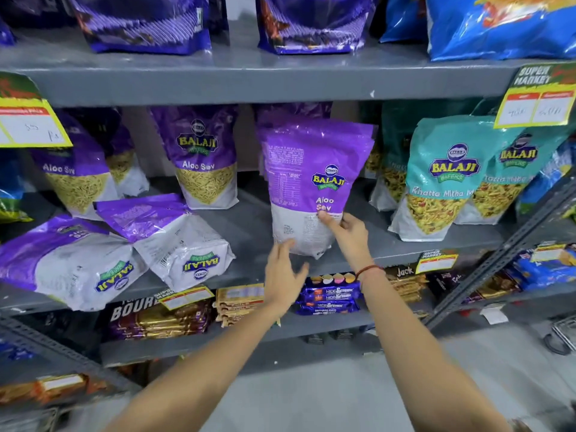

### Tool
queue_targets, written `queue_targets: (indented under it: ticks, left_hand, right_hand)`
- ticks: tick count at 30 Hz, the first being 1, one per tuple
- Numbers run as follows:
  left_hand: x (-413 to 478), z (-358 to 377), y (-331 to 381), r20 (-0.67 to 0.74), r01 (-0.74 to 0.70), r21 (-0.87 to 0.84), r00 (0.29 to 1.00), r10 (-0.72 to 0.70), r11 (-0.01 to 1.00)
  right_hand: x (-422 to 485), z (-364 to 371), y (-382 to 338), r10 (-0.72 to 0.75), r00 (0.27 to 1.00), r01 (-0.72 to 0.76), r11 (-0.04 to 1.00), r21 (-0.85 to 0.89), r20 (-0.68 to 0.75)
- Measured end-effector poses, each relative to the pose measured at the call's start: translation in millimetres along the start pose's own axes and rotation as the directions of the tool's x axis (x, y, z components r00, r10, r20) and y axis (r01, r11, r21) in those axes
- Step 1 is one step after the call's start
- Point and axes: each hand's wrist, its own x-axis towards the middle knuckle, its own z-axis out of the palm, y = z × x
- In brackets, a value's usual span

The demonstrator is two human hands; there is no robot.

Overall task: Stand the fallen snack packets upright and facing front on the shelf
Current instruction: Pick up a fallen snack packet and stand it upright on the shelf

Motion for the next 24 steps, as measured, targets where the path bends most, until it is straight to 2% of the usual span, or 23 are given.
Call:
queue_targets:
  ticks: [2,4,7,10,14,16,18,20,24]
  left_hand:
    - [-4.3,14.0,-0.6,0.055,0.032,-0.001,0.998,-0.032,0.999]
    - [0.0,18.7,-0.1,0.114,0.092,-0.046,0.99,-0.087,0.995]
    - [17.9,8.9,-2.3,0.094,0.162,-0.199,0.985,-0.146,0.967]
    - [41.2,-9.9,-8.6,0.116,0.155,-0.155,0.984,-0.138,0.976]
    - [86.2,-33.0,-16.0,0.347,0.114,0.129,0.925,-0.152,0.985]
    - [109.5,-44.1,-18.4,0.32,0.101,0.201,0.933,-0.163,0.974]
    - [125.3,-51.2,-21.7,0.244,0.147,0.144,0.953,-0.179,0.979]
    - [129.7,-52.9,-24.0,0.295,0.205,0.025,0.934,-0.203,0.978]
    - [125.2,-51.6,-25.9,0.315,0.202,-0.014,0.93,-0.187,0.979]
  right_hand:
    - [-15.7,12.2,2.2,-0.058,0.984,0.039,0.993,-0.116,-0.168]
    - [-37.4,23.0,4.3,-0.15,0.958,0.108,0.978,-0.176,-0.245]
    - [-58.8,24.5,8.8,-0.275,0.951,0.249,0.952,-0.18,-0.139]
    - [-49.3,12.3,11.6,-0.343,0.938,0.332,0.932,-0.148,-0.055]
    - [-8.8,-6.1,17.7,-0.199,0.974,0.194,0.979,-0.058,-0.108]
    - [15.4,-16.5,24.0,-0.08,0.997,0.081,0.989,-0.123,0.01]
    - [33.7,-23.2,28.4,0.039,0.988,-0.004,0.975,-0.221,0.153]
    - [44.7,-24.0,29.4,0.093,0.963,-0.024,0.964,-0.266,0.253]
    - [54.8,-19.3,26.3,0.044,0.924,0.024,0.985,-0.173,0.381]
